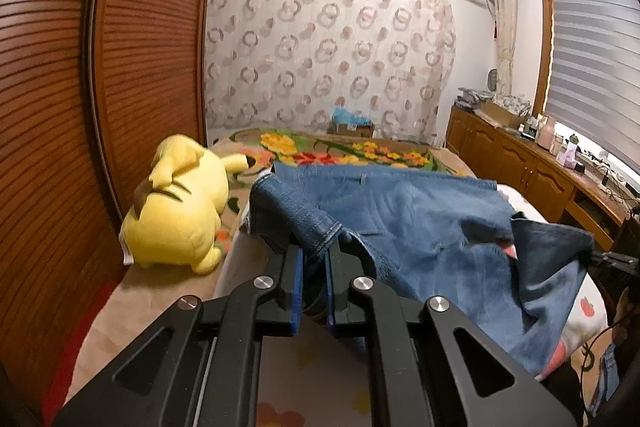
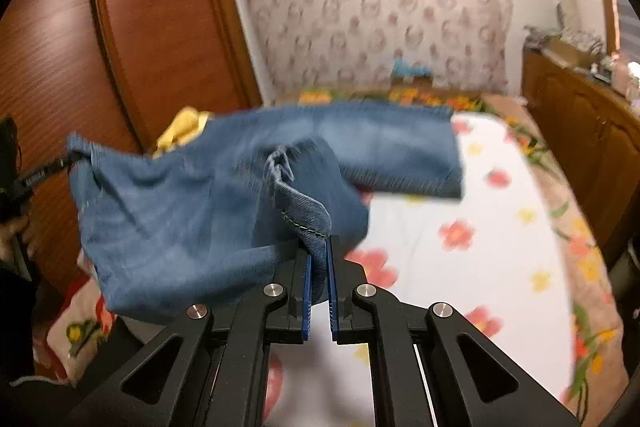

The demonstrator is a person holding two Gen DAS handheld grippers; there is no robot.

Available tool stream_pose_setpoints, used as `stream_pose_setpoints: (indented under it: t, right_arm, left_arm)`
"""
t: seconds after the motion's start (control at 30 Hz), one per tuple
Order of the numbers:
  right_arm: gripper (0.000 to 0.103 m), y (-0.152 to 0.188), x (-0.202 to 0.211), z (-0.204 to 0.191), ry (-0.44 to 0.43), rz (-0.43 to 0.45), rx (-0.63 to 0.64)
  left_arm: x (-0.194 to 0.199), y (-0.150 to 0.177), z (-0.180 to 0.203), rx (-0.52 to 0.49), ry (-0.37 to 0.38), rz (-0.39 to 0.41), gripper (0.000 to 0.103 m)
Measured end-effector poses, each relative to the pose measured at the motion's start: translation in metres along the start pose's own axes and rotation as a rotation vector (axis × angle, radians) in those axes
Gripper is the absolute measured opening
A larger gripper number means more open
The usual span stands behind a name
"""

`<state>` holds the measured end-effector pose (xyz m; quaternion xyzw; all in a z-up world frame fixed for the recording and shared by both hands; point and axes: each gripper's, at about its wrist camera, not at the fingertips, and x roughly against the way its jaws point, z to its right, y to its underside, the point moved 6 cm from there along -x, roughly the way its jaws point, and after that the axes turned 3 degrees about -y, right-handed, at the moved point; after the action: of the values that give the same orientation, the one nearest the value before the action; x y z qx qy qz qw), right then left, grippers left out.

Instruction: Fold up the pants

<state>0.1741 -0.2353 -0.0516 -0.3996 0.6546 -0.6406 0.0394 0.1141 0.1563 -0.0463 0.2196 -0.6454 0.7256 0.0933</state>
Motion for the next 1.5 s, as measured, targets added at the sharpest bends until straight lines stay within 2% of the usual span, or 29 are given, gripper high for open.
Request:
stream_pose_setpoints:
  t: [0.27, 0.43, 1.0, 1.5]
  right_arm:
    - [0.006, -0.033, 0.04, 0.031, 0.069, 0.108, -0.003]
    - [0.006, -0.043, 0.043, 0.04, 0.095, 0.133, -0.018]
    - [0.006, -0.069, 0.012, 0.048, 0.108, 0.139, -0.002]
    - [0.006, -0.055, -0.025, 0.058, 0.155, 0.032, -0.011]
  left_arm:
    - [-0.007, -0.03, 0.004, 0.011, 0.016, 0.047, 0.009]
    - [-0.02, -0.047, 0.007, 0.017, 0.017, 0.046, 0.009]
    - [-0.085, -0.101, 0.014, 0.009, 0.003, 0.034, 0.008]
    - [-0.155, -0.089, 0.013, 0.009, 0.012, -0.049, 0.008]
